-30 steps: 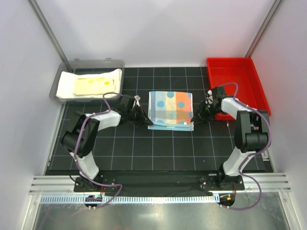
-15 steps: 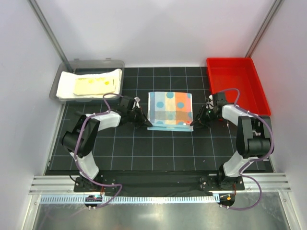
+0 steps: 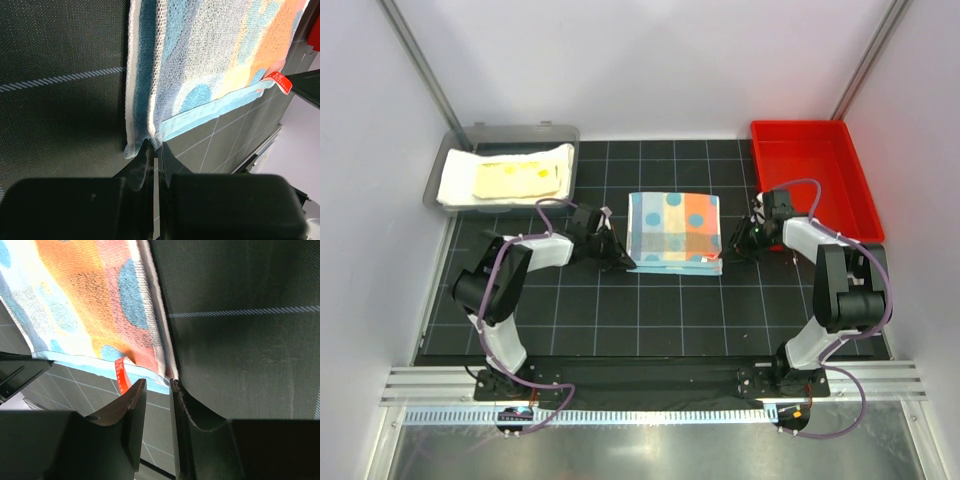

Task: Fold and stack the towels
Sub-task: Fold the towel

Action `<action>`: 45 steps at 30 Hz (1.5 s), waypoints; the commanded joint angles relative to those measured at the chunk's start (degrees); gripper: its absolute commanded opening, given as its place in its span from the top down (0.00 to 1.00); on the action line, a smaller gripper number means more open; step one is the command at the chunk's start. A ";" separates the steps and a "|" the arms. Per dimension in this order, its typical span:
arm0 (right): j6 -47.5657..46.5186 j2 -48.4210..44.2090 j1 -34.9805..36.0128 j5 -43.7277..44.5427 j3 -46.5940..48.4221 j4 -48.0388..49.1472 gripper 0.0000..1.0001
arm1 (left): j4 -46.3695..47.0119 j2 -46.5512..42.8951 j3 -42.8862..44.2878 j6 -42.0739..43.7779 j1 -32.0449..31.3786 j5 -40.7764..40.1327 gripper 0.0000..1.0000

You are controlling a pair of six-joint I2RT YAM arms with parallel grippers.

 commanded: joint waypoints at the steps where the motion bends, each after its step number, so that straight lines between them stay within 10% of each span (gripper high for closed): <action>1: 0.35 -0.09 1.01 0.54 2.29 2.56 0.67 | 0.45 0.27 -0.09 0.84 -0.30 -0.38 1.00; 36: -0.61 2.64 6.02 8.01 2.29 2.82 0.67 | 0.98 1.15 -0.88 0.14 -0.48 0.06 1.00; 45: -0.88 1.94 6.37 8.89 3.43 1.24 0.99 | 1.06 0.36 -0.62 -0.74 -0.39 0.24 1.00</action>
